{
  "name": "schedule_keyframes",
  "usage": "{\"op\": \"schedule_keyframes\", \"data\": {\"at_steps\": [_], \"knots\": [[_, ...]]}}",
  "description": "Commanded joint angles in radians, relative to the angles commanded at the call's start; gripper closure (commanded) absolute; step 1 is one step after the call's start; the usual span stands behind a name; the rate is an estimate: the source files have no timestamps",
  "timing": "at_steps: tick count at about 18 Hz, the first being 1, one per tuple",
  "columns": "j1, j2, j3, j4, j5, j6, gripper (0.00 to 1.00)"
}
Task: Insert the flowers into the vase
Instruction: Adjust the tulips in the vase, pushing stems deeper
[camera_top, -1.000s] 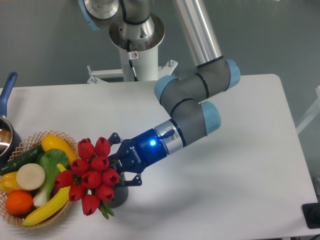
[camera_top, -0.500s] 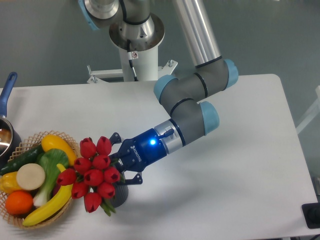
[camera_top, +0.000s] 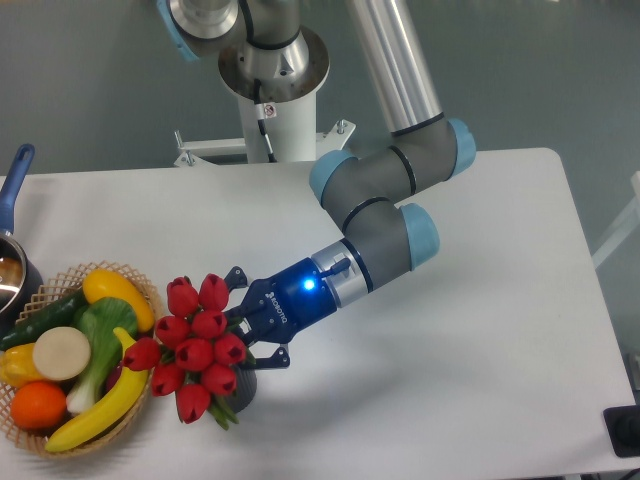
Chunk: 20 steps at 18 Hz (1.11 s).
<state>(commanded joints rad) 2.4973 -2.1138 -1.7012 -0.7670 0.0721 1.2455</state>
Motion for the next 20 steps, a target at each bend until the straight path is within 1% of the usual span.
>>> {"op": "schedule_keyframes", "data": {"at_steps": [11,18,20], "knots": [[0.002,-0.003,-0.011,0.002,0.000,0.023,0.62],[0.003,0.000,-0.014,0.002,0.002,0.023,0.59],[0.015,0.002,-0.032,0.005,0.000,0.023,0.58]]}}
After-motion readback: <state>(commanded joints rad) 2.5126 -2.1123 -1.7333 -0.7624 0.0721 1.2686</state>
